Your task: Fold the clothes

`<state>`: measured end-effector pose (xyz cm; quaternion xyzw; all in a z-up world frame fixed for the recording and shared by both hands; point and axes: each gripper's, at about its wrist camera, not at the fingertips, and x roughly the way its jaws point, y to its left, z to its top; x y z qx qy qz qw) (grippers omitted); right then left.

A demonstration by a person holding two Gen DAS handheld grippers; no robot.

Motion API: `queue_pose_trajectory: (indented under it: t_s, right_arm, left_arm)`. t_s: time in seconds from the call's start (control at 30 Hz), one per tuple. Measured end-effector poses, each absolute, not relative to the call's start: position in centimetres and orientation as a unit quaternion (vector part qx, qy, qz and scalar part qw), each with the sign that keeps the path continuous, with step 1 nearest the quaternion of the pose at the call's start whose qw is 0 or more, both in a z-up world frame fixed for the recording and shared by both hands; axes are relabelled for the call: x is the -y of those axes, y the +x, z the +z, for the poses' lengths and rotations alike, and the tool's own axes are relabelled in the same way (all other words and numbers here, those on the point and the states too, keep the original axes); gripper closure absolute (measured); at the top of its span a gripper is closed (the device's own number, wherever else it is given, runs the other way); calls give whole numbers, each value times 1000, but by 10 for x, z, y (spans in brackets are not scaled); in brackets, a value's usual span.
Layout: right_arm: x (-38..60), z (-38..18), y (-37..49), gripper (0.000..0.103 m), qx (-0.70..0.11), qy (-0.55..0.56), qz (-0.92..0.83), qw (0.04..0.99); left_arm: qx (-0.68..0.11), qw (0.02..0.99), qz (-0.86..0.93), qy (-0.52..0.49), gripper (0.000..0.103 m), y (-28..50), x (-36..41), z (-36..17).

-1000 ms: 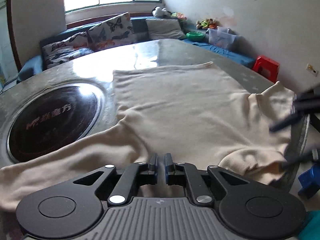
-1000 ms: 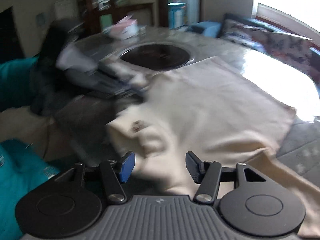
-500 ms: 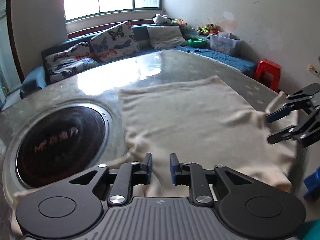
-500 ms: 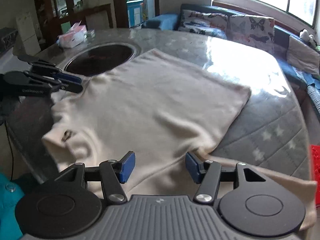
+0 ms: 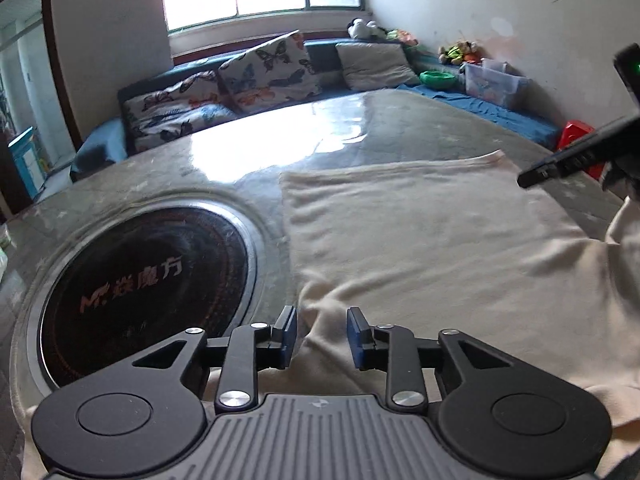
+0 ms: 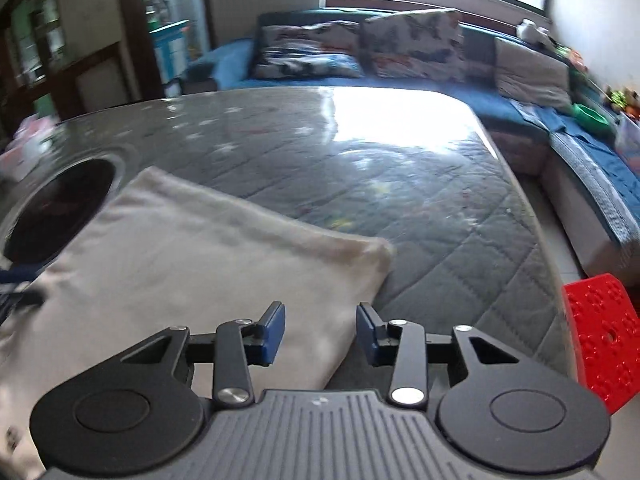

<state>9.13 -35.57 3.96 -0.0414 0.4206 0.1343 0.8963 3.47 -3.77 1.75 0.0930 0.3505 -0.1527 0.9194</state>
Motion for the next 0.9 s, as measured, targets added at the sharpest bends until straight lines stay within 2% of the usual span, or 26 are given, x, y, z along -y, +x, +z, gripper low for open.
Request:
queue_pose_trajectory:
  t_s: [0.03, 0.1, 0.27, 0.73, 0.9]
  right_arm:
    - [356, 36, 98, 70, -423, -38, 127, 896]
    - [357, 30, 110, 76, -429, -33, 114, 896]
    - [353, 25, 129, 88, -425, -29, 111, 898]
    - [293, 21, 192, 88, -408, -66, 149, 898]
    - [303, 41, 172, 87, -397, -76, 152, 902]
  left_arm:
    - [-351, 919, -153, 93, 74, 35, 37, 16]
    - [-350, 919, -155, 95, 87, 34, 36, 15]
    - [-334, 924, -148, 111, 93, 30, 37, 12]
    - [-341, 932, -88, 81, 93, 44, 4, 13]
    - [-340, 933, -88, 77, 88, 40, 4, 18]
